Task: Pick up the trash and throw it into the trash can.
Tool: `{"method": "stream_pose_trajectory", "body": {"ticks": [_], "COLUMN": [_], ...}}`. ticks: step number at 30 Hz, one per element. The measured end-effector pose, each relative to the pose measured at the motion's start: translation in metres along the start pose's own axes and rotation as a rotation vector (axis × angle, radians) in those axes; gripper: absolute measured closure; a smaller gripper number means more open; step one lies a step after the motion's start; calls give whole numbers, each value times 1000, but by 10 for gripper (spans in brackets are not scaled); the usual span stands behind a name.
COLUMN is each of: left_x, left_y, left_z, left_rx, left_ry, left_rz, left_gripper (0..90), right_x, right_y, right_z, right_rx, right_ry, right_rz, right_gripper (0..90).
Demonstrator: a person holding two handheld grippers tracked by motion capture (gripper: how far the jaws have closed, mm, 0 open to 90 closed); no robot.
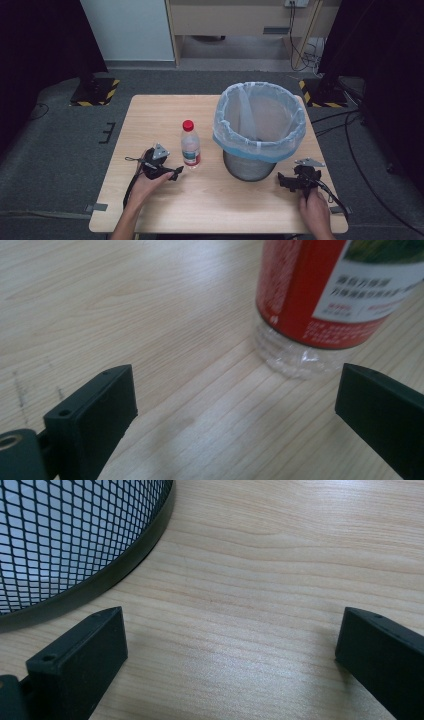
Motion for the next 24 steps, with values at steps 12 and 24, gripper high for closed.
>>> {"method": "stream_pose_trajectory", "body": {"ticks": [12, 24], "left_x": [-1, -1], "left_y": [-13, -28], "left_z": [-12, -26], "left_rx": [1, 47], "left_ry": [64, 116], "left_rz": [-100, -205], "left_gripper": [19, 23], "right_x": [0, 0], "right_y": [0, 0], "right_z": [0, 0], "right_rx": [-6, -5], "right_ry": [1, 1], "right_rz": [-3, -3], "right_gripper": [3, 3]}}
Point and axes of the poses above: each handheld gripper's, and its own axes: x roughly forward along the jaws, y roughly out of its underside, z roughly to its left, the point moved 2 cm from there along x, roughly forward along the jaws, and after that the axes turned 8 degrees about y, right-handed, at the moved point
